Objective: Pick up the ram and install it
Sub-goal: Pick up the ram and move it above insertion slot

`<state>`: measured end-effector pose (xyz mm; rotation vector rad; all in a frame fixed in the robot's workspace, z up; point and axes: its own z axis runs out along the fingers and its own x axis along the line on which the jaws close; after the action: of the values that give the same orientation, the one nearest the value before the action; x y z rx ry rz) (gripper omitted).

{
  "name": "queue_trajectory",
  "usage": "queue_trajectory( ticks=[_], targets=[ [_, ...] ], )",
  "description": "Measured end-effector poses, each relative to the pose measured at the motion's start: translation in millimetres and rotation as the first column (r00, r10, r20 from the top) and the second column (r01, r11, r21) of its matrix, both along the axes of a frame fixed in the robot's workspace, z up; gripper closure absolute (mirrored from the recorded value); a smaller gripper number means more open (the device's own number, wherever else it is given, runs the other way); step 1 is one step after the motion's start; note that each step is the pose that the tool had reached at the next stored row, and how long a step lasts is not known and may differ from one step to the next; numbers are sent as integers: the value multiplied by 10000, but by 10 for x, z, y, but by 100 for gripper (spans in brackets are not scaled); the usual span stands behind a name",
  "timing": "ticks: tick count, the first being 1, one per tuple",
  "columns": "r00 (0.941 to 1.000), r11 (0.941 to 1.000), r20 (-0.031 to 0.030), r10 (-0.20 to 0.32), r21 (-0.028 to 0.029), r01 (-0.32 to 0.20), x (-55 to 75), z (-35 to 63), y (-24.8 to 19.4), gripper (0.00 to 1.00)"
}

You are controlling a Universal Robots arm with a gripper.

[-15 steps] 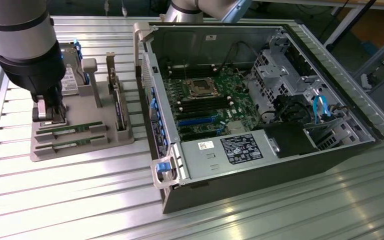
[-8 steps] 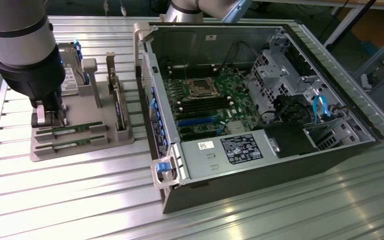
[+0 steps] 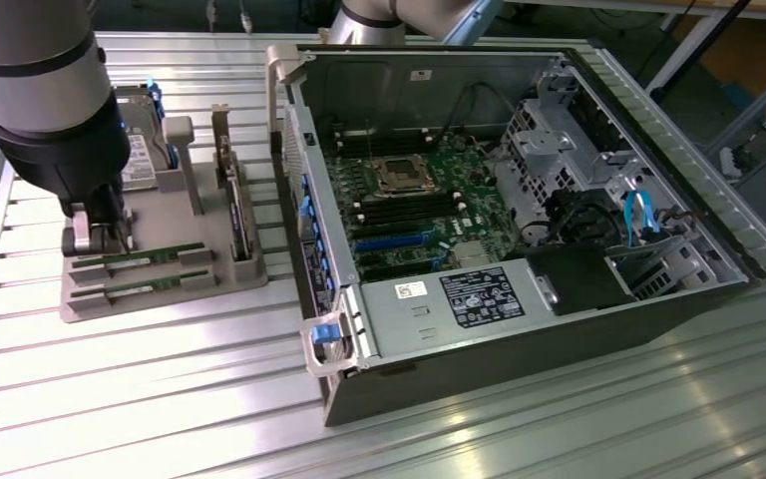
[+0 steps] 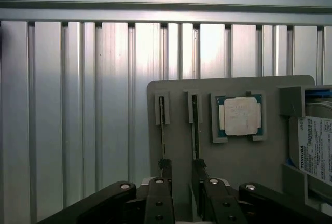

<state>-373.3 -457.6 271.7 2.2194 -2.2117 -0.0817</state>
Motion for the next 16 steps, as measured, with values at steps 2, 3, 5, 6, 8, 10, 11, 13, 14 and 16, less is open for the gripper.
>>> queue_trajectory(
  ticks=[2,3,5,6,8,10,11,13,14,16],
  targets=[
    [10000,10000,0,0,0,0,0,-17,0,70],
    [10000,10000,2,1,0,-1,-2,-42,0,70],
    [10000,10000,2,0,0,0,-5,-72,0,70],
    [10000,10000,2,0,0,0,-6,-92,0,70],
    [10000,10000,2,0,0,0,-8,-122,0,70],
    [10000,10000,2,0,0,0,-9,-151,0,70],
    [10000,10000,2,0,0,0,-10,-165,0,70],
    [10000,10000,2,0,0,0,-10,-199,0,70],
    [10000,10000,2,0,0,0,-11,-220,0,70],
    [10000,10000,1,0,-1,0,-14,-261,0,70]
  ],
)
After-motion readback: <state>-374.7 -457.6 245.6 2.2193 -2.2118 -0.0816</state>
